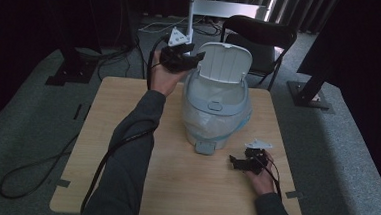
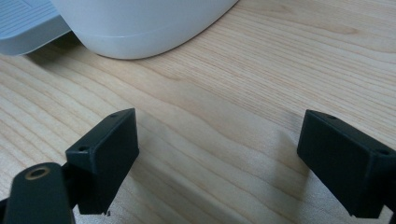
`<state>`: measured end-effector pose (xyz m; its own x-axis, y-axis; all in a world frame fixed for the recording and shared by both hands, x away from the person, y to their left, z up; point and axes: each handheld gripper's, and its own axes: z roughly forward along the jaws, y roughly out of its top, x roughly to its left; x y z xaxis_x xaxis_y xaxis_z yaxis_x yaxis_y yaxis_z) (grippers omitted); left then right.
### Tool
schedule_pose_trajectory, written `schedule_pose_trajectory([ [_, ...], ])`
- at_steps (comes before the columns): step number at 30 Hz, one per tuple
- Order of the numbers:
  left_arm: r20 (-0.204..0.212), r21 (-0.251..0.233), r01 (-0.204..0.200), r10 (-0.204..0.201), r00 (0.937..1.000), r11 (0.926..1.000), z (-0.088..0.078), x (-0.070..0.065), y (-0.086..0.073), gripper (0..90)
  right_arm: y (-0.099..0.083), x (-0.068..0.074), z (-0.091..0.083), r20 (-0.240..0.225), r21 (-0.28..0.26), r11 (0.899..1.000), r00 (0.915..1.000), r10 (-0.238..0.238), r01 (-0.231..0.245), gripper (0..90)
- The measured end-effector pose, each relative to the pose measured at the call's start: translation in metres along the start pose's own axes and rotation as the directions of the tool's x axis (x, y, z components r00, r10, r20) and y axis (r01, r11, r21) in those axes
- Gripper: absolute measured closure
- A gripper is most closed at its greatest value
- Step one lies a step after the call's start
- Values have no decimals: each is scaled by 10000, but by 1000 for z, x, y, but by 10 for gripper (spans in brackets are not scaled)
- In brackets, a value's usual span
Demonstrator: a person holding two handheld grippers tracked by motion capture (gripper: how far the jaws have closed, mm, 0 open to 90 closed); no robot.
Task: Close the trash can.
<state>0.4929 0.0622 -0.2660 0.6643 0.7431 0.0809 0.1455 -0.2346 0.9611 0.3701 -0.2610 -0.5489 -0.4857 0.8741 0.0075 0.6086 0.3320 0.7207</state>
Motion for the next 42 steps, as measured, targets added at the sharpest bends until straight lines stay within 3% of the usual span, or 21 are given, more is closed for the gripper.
schedule_pose_trajectory([
  [8,107,171,47,-49,9999,9998,14,1,1,432,0,0,0,1,0,10000,10000,2,-2,115],
  [12,492,0,163,-163,9987,9999,18,1,2,438,0,0,0,0,3,10000,10000,1,-1,115],
  [25,937,19,27,-29,9956,10000,16,-1,6,462,0,0,0,1,-1,10000,10000,2,-2,115],
  [36,1787,-241,-370,407,9831,9990,2,0,-7,473,0,0,0,0,0,10000,10000,6,-6,115],
  [42,2341,19,-752,727,9695,9972,-3,-2,-13,475,0,0,0,14,-5,10000,10000,-4,4,115],
])
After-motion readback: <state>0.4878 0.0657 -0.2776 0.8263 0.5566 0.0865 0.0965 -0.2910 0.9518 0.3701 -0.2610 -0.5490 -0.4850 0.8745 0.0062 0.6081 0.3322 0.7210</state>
